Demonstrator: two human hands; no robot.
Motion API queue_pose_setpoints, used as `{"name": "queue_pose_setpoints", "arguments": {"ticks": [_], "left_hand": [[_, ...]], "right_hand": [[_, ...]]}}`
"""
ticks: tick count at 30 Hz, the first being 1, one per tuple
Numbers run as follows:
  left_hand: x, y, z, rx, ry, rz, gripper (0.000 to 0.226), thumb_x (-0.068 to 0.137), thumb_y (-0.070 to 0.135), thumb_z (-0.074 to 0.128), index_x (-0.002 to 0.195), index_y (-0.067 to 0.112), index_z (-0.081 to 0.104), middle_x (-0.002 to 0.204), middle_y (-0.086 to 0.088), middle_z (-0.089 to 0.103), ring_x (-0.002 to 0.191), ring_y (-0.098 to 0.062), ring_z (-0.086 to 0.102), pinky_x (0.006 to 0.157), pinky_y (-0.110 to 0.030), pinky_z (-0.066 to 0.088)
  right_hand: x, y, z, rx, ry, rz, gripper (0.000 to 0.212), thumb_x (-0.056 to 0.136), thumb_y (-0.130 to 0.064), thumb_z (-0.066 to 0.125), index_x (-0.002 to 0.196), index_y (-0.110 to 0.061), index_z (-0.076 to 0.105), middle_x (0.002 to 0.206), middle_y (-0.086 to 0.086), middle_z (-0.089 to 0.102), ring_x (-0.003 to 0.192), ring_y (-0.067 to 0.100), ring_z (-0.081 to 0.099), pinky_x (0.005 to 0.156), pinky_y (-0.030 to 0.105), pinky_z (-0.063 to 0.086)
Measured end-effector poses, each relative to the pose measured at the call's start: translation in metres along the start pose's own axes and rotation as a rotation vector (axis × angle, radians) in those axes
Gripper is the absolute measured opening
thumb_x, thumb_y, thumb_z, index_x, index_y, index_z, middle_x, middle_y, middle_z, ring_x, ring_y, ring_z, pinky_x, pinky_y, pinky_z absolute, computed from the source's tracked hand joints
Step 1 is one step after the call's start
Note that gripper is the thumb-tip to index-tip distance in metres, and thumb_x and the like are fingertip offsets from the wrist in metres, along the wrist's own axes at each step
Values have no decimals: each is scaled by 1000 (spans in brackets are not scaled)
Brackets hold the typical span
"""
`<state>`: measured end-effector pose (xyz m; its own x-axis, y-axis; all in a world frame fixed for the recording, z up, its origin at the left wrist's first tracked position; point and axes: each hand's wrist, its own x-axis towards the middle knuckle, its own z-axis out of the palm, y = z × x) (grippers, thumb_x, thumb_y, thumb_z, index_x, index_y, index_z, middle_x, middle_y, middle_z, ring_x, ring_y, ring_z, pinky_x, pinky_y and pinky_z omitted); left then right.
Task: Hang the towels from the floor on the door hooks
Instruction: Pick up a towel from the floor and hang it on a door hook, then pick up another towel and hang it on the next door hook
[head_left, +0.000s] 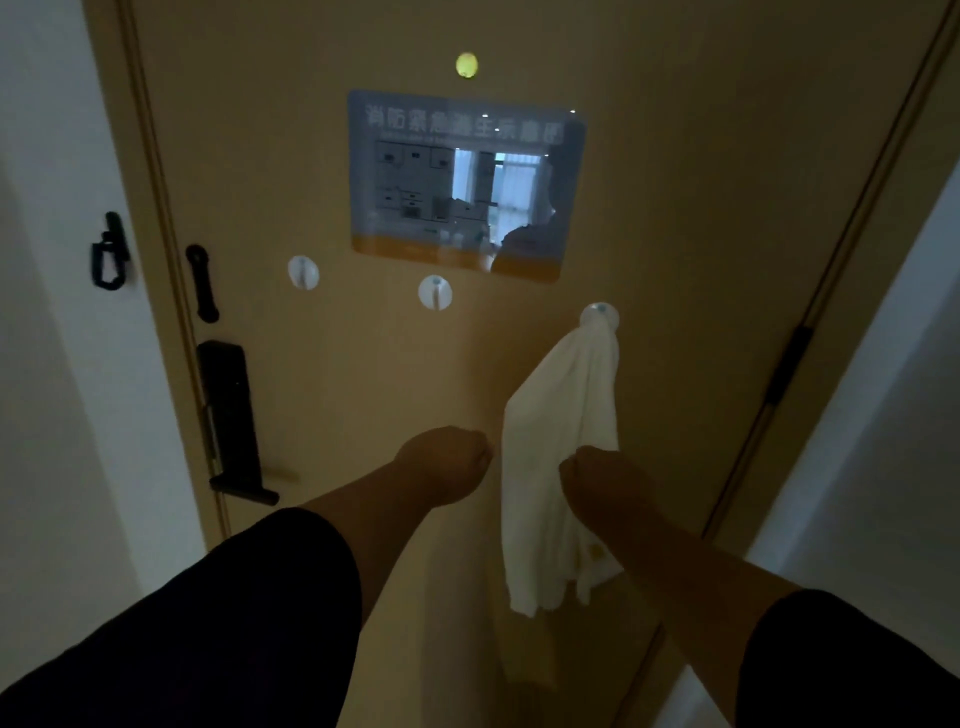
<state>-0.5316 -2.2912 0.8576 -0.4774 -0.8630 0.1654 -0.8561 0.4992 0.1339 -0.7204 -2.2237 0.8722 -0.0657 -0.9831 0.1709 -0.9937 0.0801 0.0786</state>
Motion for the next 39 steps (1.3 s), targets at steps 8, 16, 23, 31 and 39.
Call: {"name": "queue_pose_setpoints", "arguments": {"ticks": [8,16,23,31,39], "left_hand": [[-139,-98,-9,25,-102,-267,42,104,39,28,108,7,55,110,-15,61,99,-33,57,80,-37,43],[-321,-183,-22,-8,-175,-687,34,101,35,37,110,7,53,112,-12,59,99,-28,56,85,-38,46],[-488,-205,-32,-11,-111,-1105,35,97,42,43,117,16,56,119,-9,57,105,-27,56,89,-38,47],[-652,-171,-46,6,-25,-1571,43,95,42,48,130,18,52,127,-5,52,112,-24,54,96,-41,47],[-741,-81,-48,24,33,-2034,43,91,46,47,122,19,60,123,-4,53,103,-24,57,89,-42,52]], "right_hand": [[-33,-125,16,44,-11,-349,22,97,-27,46,96,-16,65,100,3,63,96,24,64,82,36,53],[-65,-301,38,127,-194,-724,29,97,-37,38,109,-16,55,113,5,61,102,24,58,73,27,39],[-143,-455,37,151,-101,-1215,31,93,-38,41,111,-19,58,107,2,60,94,23,58,79,34,49],[-265,-591,25,95,-178,-1722,43,91,-41,45,128,-21,54,130,6,52,118,28,50,97,36,43],[-400,-639,-7,86,-160,-2143,45,93,-39,45,135,-24,47,134,2,50,121,25,48,99,43,43]]}}
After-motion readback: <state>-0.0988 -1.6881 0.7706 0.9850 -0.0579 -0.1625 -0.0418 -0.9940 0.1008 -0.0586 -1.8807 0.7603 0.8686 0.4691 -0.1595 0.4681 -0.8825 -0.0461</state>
